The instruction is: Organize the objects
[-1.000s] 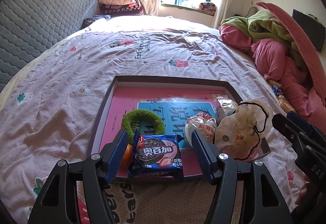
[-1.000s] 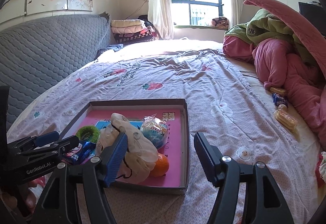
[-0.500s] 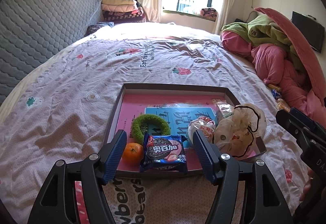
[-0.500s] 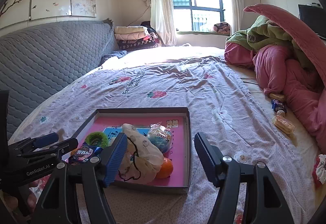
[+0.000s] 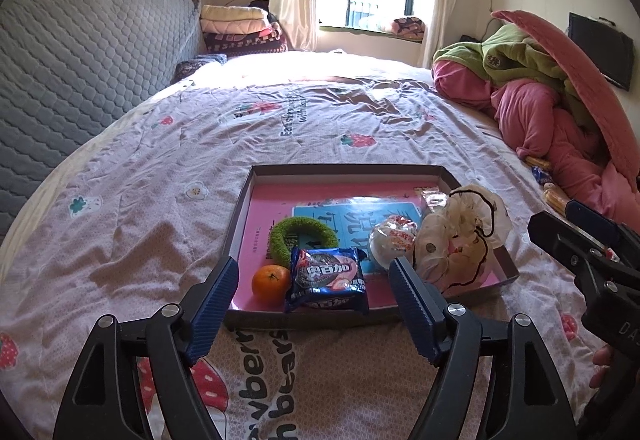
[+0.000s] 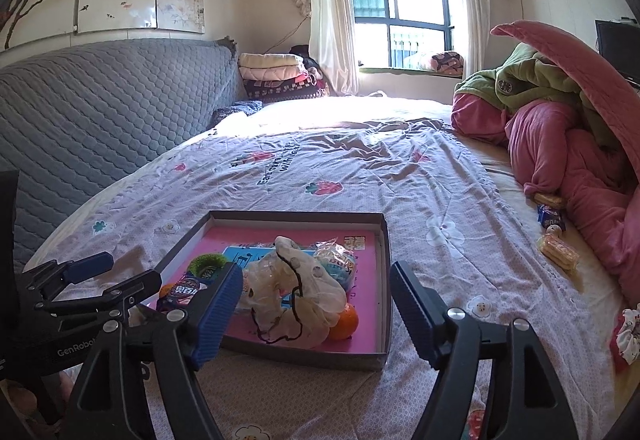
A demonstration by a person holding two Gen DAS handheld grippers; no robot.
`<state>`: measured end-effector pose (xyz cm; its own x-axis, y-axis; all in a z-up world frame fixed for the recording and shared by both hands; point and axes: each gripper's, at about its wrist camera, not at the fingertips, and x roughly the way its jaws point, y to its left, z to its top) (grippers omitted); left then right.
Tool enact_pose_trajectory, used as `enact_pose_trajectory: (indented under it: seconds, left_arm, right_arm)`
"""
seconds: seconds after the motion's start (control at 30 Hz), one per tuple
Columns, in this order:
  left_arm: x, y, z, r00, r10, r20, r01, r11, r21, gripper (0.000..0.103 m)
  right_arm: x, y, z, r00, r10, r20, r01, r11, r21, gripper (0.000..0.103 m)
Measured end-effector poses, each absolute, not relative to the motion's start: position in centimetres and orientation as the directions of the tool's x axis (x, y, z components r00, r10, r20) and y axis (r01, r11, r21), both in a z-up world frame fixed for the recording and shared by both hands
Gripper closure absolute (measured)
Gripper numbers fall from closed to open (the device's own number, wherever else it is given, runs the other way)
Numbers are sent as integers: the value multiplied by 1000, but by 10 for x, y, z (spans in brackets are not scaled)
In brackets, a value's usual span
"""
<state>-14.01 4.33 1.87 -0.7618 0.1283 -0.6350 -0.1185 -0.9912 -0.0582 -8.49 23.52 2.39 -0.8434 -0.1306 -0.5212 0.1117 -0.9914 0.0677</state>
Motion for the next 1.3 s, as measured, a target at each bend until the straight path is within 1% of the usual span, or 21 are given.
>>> enact_pose_trajectory:
  seconds: [0.17, 0.27, 0.43, 0.53, 0.8, 0.87, 1.03, 1.3]
  left_arm:
    - [-132, 44, 5, -743, 120, -659, -106, -993, -61, 23]
    - [-128, 44, -3, -740, 74, -669, -71, -997, -31, 23]
    - [-121, 39, -12, -728, 70, -682, -47, -998, -52, 23]
    - [-119, 34, -17, -709, 92, -699, -49, -995, -81, 23]
    - [-112, 22, -29, -695, 64, -716, 1, -996, -90, 23]
    - [-109, 22, -31, -695, 76, -715, -11, -995, -95, 23]
    - [-99, 32, -35, -706, 41, -707, -27, -999, -30, 23]
    - [-89, 44, -45, -679, 85, -730, -88, -996, -34, 23]
  right_arm:
    - [-78, 225, 18, -836, -123, -534, 107, -992, 62, 19]
    - [-74, 220, 11, -824, -135, -550, 107, -991, 82, 19]
    - [-67, 214, 0, -806, -152, -573, 106, -988, 113, 19]
    - [-63, 210, -5, -804, -137, -578, 108, -991, 85, 19]
    - [-50, 208, -10, -816, -110, -568, 110, -993, 34, 19]
    - [-49, 209, -15, -810, -109, -576, 106, -994, 38, 19]
    - [-45, 211, -29, -783, -114, -612, 103, -993, 54, 19]
    - [-33, 214, -40, -769, -104, -631, 97, -994, 45, 19]
